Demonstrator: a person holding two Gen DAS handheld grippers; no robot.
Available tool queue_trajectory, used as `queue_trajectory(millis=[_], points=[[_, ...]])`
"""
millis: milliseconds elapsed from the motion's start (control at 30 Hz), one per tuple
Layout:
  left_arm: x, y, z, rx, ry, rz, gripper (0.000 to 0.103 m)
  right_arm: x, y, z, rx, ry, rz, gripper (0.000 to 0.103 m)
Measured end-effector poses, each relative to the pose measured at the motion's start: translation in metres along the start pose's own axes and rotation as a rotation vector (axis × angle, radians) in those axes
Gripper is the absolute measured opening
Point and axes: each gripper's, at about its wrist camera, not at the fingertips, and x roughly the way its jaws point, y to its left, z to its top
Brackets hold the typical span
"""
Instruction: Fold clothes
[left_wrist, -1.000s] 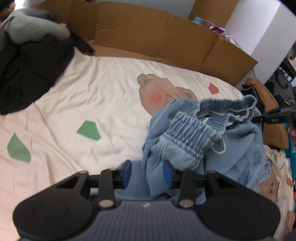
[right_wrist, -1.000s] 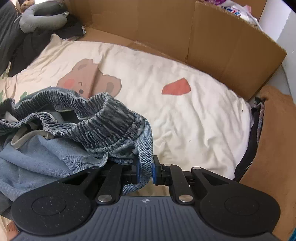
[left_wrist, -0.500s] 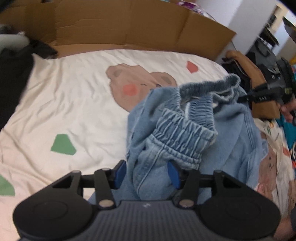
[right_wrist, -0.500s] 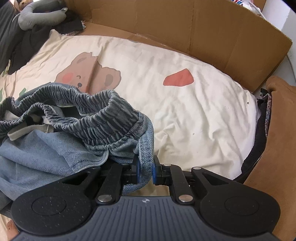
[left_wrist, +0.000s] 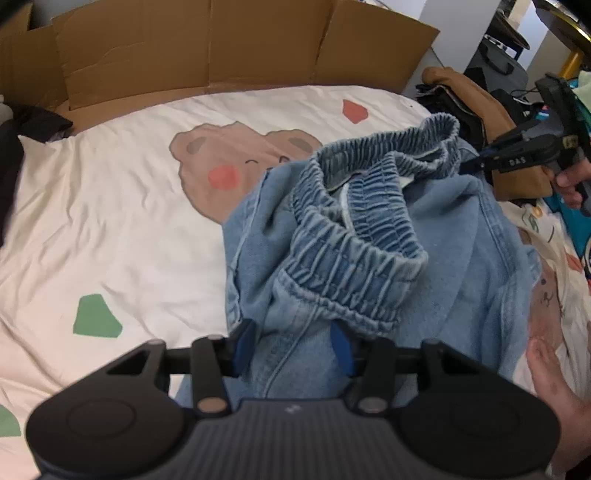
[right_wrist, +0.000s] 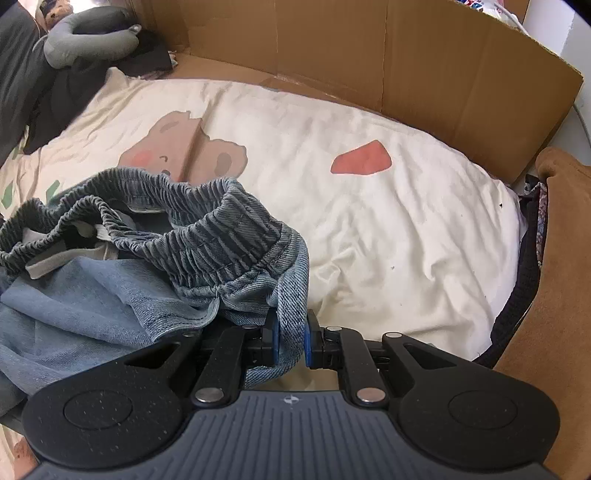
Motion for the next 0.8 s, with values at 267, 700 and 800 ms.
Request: queue_trajectory(millis=[267, 700, 800], points=[[0.001, -0.018, 0.007, 0.218, 0.009, 0.019, 0.035, 0.002, 0.003, -0.002, -0.014, -0.001, -0.007, 0.012], [0.006, 0.002, 0.023, 0.152, 0.062, -0.093, 0.017, 0.004, -0.001, -0.003, 0.005, -0.005, 0.016, 0.012], [-0.013, 0.008, 0.018, 0.085, 0.005, -0.099, 0.015, -0.007, -0.002, 0.001, 0.009, -0.045, 0.031, 0.012]])
